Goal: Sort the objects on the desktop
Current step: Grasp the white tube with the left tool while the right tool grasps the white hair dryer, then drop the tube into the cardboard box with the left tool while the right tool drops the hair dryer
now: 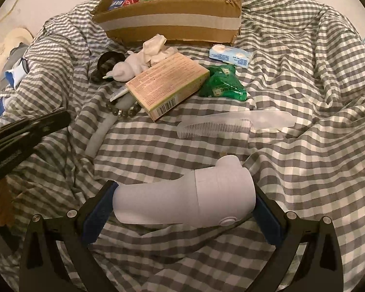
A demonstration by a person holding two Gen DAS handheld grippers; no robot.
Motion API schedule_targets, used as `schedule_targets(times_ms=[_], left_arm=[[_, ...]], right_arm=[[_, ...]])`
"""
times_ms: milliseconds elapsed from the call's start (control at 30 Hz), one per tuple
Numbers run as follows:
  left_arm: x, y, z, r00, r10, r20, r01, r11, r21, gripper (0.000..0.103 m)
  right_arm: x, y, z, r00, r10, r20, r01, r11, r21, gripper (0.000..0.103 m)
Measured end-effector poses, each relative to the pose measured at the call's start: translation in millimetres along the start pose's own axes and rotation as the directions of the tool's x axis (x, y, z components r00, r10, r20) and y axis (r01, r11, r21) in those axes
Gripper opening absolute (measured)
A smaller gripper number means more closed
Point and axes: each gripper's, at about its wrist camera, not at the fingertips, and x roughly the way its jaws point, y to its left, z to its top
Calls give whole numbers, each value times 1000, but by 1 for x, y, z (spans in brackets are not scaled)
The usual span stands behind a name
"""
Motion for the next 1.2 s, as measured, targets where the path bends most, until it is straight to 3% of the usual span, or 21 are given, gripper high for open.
schedule_targets(times_ms=[167,500,533,567,633,667,733,800,833,967,1133,1200], left_arm=[[57,3,-6,988,93,-127,-87,995,53,11],[52,27,-9,988,109,-105,-114,993,-40,13],[49,28,-9,990,96,-99,-101,994,-49,24],[47,28,-10,992,86,-95,-91,994,-54,45],[47,28,-13,984,131,-124,-137,989,-47,80],[47,28,-14,982,141,-126,-147,988,-42,80],[46,27,-16,983,147,-114,-151,988,-25,77],[49,27,-17,983,134,-127,-137,990,-22,32],[52,29,-17,981,124,-149,-129,991,-27,15],[38,25,-17,987,116,-112,-119,993,-13,13],[-18,20,-8,999,37,6,-37,999,-25,13],[-39,13,0,997,43,57,-42,999,-13,13]], right_arm=[[1,-8,-1,1000,20,-1,-20,999,27,103],[7,-12,1,999,44,-7,-44,998,39,102],[7,-12,1,999,46,-6,-46,998,37,102],[6,-12,1,999,46,-5,-46,998,38,102],[6,-12,1,999,45,-8,-44,998,37,102],[7,-12,1,999,45,-9,-44,998,37,102],[7,-11,1,999,42,-11,-42,999,33,102],[8,-10,0,999,42,-13,-41,999,31,102],[8,-10,0,999,42,-14,-41,999,30,102],[7,-11,-2,999,42,-4,-42,999,35,102],[-10,-11,1,998,35,46,-36,999,27,102],[-26,-10,7,995,34,89,-36,999,27,102]])
